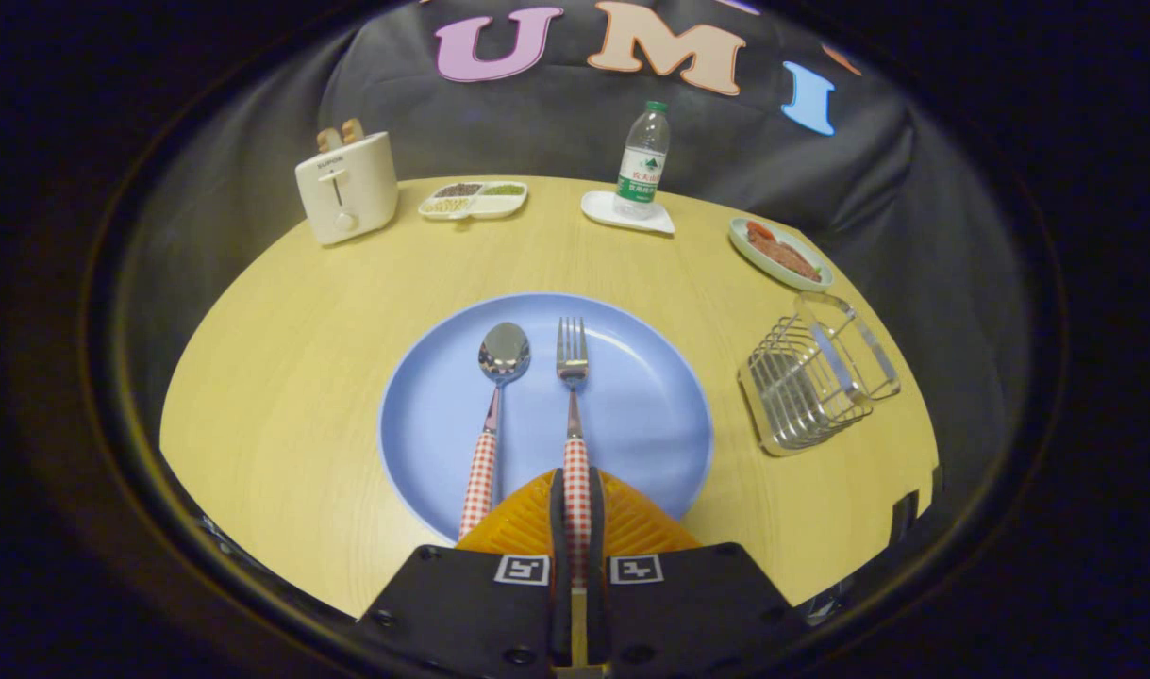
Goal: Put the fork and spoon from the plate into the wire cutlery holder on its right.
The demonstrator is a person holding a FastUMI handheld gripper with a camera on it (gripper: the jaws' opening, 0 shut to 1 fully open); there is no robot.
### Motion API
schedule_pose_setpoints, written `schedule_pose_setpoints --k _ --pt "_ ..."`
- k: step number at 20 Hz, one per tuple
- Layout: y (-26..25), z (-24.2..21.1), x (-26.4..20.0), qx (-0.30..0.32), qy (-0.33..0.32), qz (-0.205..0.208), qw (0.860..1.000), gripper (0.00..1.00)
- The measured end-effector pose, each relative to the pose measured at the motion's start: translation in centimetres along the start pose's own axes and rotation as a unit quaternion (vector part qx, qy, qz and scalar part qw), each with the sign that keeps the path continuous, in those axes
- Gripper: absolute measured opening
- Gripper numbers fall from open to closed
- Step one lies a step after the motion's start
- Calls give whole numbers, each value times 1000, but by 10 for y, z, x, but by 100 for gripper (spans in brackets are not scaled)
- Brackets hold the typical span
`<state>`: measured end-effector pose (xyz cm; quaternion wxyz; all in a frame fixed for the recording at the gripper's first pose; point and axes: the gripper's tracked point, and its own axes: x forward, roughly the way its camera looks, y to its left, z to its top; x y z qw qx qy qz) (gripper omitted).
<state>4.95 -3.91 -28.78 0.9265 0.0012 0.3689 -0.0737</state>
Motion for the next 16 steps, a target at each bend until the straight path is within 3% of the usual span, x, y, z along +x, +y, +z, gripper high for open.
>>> schedule_pose_setpoints --k 5,8,16 --pt "-19 20 -30 17 4 -30 999 9" --pt "-33 29 -51 60 17 -50 997 9" --pt "-101 54 -108 186 72 -141 970 9"
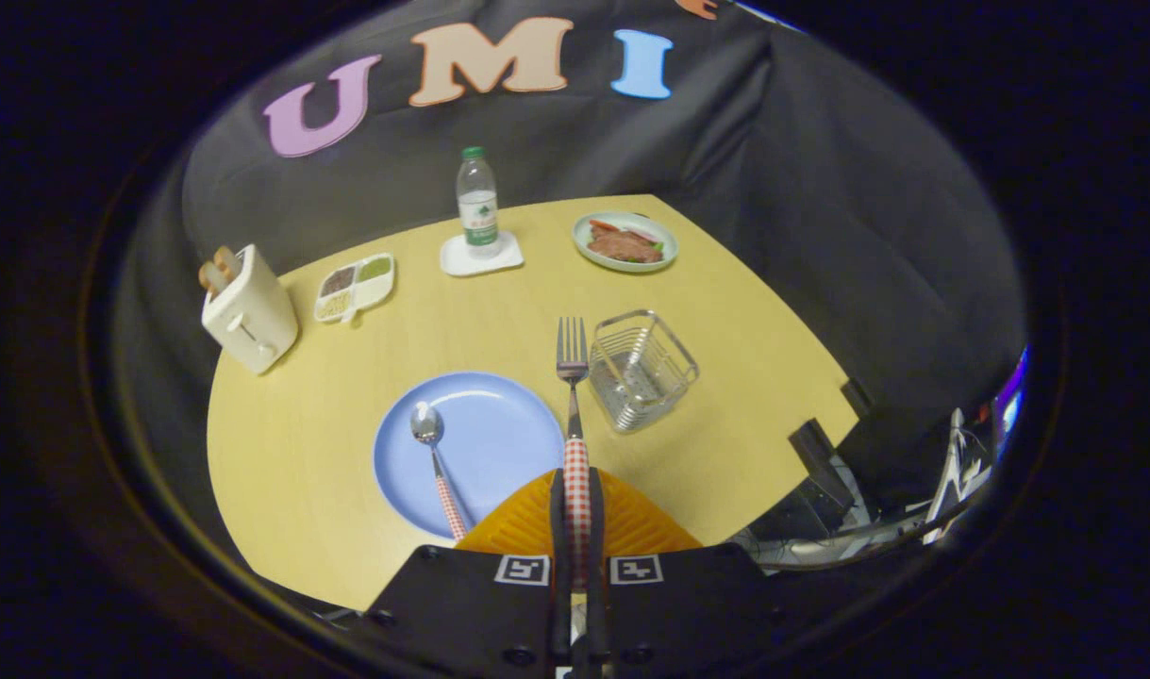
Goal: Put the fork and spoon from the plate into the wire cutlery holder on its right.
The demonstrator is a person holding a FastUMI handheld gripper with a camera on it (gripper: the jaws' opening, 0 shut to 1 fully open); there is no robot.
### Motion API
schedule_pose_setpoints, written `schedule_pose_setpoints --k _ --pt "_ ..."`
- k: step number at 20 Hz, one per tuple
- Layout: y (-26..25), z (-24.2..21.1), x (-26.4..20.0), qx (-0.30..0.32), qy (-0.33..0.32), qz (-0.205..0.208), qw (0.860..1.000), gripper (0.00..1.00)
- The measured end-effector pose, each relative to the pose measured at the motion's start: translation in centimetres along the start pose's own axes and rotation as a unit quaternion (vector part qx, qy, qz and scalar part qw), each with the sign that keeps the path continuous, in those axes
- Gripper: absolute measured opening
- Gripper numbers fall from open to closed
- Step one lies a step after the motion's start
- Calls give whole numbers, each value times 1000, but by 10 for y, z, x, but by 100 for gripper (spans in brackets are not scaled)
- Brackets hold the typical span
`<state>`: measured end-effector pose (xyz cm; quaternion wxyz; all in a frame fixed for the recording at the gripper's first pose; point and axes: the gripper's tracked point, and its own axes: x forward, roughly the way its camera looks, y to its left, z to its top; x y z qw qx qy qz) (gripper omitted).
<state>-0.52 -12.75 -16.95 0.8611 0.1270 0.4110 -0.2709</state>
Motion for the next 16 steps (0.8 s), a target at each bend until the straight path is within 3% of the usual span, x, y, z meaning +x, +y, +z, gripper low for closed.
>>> schedule_pose_setpoints --k 2,8,16 --pt "-15 10 3 13 23 -26 999 9" --pt "-25 13 28 18 161 -47 986 9" --pt "-22 22 69 24 297 -24 954 9"
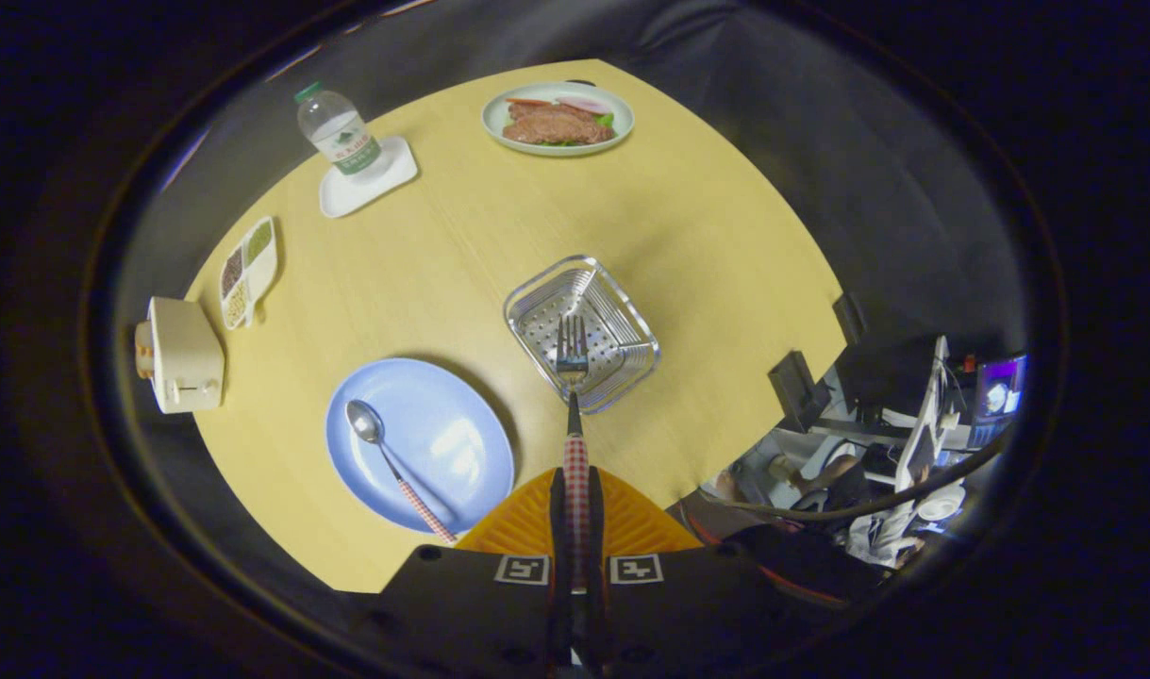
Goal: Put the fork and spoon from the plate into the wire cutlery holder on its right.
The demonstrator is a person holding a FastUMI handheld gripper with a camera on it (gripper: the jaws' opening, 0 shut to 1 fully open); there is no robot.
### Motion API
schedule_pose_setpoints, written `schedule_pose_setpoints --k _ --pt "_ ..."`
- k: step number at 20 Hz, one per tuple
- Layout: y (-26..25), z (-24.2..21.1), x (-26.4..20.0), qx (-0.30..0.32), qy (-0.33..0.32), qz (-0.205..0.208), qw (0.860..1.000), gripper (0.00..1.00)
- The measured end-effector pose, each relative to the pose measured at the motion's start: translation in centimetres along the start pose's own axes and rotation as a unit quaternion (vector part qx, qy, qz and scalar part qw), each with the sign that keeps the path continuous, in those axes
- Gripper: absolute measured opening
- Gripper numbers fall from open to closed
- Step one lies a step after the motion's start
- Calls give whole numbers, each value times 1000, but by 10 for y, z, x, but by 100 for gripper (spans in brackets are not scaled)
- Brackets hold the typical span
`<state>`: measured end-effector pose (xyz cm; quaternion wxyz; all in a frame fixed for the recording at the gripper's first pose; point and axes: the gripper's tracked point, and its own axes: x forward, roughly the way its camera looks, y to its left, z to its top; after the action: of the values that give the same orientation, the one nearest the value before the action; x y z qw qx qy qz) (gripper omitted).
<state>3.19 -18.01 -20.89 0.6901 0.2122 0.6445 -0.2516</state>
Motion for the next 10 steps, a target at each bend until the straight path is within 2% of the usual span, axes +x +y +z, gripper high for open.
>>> schedule_pose_setpoints --k 5,10 --pt "-8 18 19 -37 51 -4 998 9" --pt "7 34 38 -63 69 20 995 13"
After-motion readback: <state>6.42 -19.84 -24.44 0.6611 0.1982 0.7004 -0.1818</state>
